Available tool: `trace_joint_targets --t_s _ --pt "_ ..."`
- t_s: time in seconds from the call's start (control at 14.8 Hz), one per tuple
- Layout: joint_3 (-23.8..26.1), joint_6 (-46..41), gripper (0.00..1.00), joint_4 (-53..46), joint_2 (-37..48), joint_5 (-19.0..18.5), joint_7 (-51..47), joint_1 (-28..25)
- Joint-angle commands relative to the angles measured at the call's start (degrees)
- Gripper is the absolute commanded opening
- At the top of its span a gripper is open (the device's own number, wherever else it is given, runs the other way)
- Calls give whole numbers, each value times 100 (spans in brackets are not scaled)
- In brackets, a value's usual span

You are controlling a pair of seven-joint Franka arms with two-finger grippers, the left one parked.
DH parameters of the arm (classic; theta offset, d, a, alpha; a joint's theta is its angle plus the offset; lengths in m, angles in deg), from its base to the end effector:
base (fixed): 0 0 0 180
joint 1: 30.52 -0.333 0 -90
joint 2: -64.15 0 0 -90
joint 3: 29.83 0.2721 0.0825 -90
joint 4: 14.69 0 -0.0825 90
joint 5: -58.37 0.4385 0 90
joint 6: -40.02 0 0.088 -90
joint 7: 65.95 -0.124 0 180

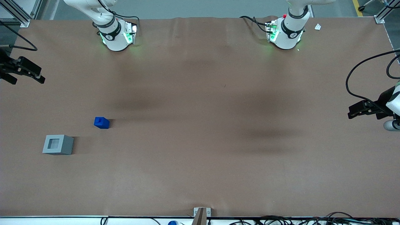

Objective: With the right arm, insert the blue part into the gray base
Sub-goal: 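Move the open right gripper down over the blue block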

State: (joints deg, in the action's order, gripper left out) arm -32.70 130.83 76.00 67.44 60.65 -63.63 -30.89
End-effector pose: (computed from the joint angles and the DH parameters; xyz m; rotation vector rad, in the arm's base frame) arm 0.5959 -0.0218 0.5932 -3.1000 0.0039 -0.0949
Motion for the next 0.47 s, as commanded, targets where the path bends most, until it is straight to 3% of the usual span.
trace_joint_targets --t_s 0.0,0.4 --pt "15 -27 100 10 49 63 85 150" --pt "32 95 100 -86 -179 19 -3 151"
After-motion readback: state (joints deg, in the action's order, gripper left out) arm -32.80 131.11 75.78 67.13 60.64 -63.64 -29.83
